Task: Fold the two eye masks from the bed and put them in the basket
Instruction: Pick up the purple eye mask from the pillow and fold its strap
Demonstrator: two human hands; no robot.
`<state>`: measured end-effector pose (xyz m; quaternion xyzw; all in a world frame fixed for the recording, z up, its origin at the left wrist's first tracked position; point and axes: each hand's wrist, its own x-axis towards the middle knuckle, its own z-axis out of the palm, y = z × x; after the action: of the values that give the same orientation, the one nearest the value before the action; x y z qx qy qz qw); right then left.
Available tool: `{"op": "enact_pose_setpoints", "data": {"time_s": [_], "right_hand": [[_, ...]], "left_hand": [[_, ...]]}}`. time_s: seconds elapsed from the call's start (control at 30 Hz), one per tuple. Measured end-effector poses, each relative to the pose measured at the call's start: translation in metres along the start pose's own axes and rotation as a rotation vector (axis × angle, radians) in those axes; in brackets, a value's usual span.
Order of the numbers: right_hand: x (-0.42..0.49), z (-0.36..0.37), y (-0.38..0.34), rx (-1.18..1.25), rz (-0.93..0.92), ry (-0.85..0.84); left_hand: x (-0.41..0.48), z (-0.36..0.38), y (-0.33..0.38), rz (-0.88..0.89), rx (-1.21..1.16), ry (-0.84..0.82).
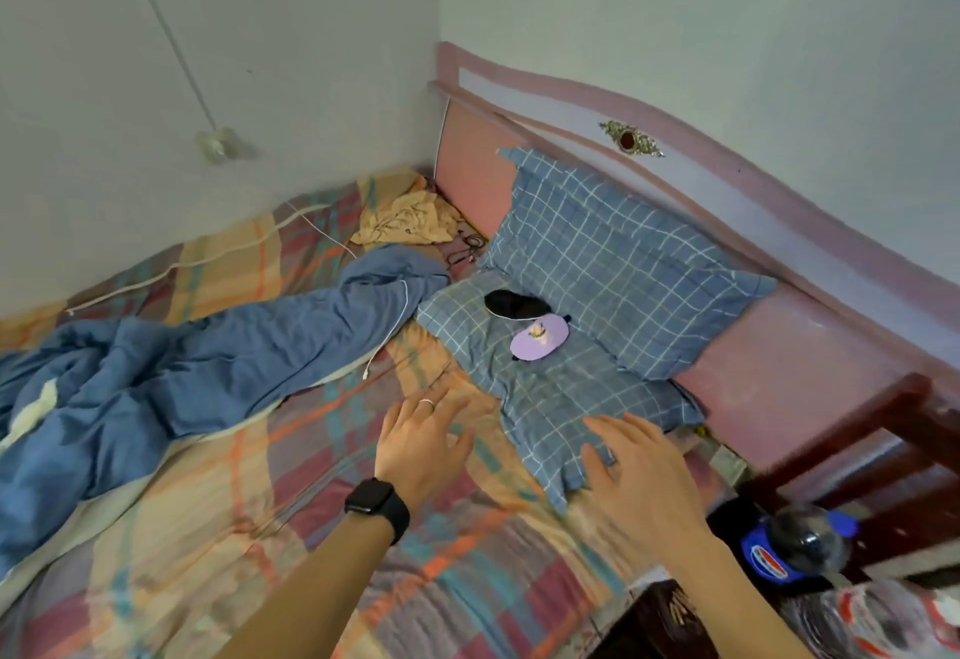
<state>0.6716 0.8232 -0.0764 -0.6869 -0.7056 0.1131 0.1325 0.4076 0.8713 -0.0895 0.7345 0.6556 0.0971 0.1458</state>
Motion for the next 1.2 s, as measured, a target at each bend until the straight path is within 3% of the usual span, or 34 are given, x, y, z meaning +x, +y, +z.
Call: {"op": "enact_pose_setpoints", "data": {"time_s": [0.23, 0.5, 0.67, 0.83, 1.1, 1.2], "right_hand": [[0.161, 0.053, 0.064, -0.004, -0.098, -0.137], [0.334, 0.179, 0.154, -0.115, -0.122, -0.417], [0.410, 0.269, 0.195, -0.211, -0.110, -0.568], [0.450, 0.336, 0.216, -0.315, -0.204, -0.558], [0.460, 0.344, 0.213, -0.286, -0.205, -0.478], [0.441, 0.314, 0.202, -0.203, -0.206, -0.517]], "left_hand": [[0.130, 0.055, 0.008, -0.077, 0.013, -0.011], [0.277, 0.193, -0.009, -0.276, -0.017, -0.211], [0.329, 0.298, -0.021, -0.323, -0.006, -0.357], [0.350, 0.374, -0.034, -0.289, 0.050, -0.473], [0.355, 0.367, -0.045, -0.278, -0.001, -0.519], [0.346, 0.324, -0.034, -0.383, -0.195, -0.464]]}}
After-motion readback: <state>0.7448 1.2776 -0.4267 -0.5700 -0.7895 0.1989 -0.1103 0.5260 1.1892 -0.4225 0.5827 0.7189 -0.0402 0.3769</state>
